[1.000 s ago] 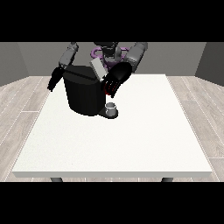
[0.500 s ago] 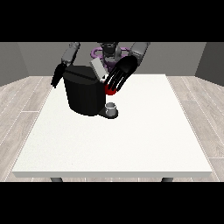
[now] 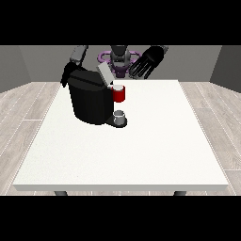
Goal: Insert the coffee pod into the coffee machine and close the lid
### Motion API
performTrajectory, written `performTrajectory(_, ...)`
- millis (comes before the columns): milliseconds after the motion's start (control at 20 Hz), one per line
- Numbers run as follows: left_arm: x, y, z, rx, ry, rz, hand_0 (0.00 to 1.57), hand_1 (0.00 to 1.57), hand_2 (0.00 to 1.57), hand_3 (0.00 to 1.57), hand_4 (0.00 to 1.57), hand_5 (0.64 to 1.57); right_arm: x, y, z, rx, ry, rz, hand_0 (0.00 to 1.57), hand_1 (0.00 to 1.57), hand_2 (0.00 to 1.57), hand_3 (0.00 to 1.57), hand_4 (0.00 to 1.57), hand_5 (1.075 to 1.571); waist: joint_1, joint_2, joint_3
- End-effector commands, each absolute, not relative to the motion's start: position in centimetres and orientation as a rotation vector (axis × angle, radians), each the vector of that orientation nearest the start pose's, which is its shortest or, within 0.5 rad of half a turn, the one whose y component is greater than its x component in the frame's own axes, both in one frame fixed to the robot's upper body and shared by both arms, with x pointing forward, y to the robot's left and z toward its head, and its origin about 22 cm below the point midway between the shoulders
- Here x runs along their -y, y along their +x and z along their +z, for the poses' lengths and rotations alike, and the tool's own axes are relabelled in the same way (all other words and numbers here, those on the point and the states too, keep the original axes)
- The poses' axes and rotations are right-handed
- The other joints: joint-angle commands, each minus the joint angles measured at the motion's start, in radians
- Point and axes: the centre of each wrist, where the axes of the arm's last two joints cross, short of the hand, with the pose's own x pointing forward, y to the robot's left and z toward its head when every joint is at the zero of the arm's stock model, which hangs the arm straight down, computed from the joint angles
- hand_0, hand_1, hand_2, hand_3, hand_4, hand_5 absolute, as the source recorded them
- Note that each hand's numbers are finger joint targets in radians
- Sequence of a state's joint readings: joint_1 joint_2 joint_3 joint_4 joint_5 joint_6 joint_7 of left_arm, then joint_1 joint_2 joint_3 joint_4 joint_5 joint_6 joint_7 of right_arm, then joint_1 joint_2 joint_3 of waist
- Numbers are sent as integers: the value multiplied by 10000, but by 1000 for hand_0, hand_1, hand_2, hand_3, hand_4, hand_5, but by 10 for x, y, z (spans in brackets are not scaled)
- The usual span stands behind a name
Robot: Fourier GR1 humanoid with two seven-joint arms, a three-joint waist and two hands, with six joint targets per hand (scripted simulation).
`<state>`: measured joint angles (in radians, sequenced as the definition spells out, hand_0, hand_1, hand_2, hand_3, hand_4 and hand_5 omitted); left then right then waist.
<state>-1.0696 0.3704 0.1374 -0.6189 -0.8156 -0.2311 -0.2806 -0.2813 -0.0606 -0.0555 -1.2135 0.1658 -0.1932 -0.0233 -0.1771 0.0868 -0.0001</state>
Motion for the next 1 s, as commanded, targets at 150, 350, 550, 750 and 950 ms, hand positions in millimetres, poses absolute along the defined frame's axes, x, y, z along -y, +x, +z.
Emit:
performTrajectory(150, -233, 425, 44, 16423, 794, -6026, 0, 0, 0, 0, 467, 1571, 241, 285, -35, 14373, -2922, -24, 0, 0, 0, 0, 0, 1571, 1342, -1959, -33)
performTrajectory(350, -229, 388, -24, 15501, -632, -3960, 0, 0, 0, 0, 274, 1571, 245, 278, -35, 14732, -2023, 99, 0, 0, 0, 0, 0, 1571, 1984, -2859, -7)
performTrajectory(550, -234, 357, -65, 14271, -1131, -3677, 0, 0, 0, 0, 393, 1571, 234, 284, -15, 14930, -1176, 1138, 0, 0, 0, 0, 0, 1571, 2289, -3925, -7)
performTrajectory(750, -218, 345, -75, 13628, -1541, -3866, 0, 0, 0, 0, 389, 1571, 263, 292, -5, 14801, -2037, 1617, 0, 0, 0, 0, 154, 1571, 3103, -4307, 5)
performTrajectory(950, -221, 339, -73, 14440, -1252, -3420, 0, 0, 0, 0, 404, 1571, 265, 318, 33, 15457, -1930, 1941, 0, 0, 0, 0, 80, 1571, 3119, -3689, 1)
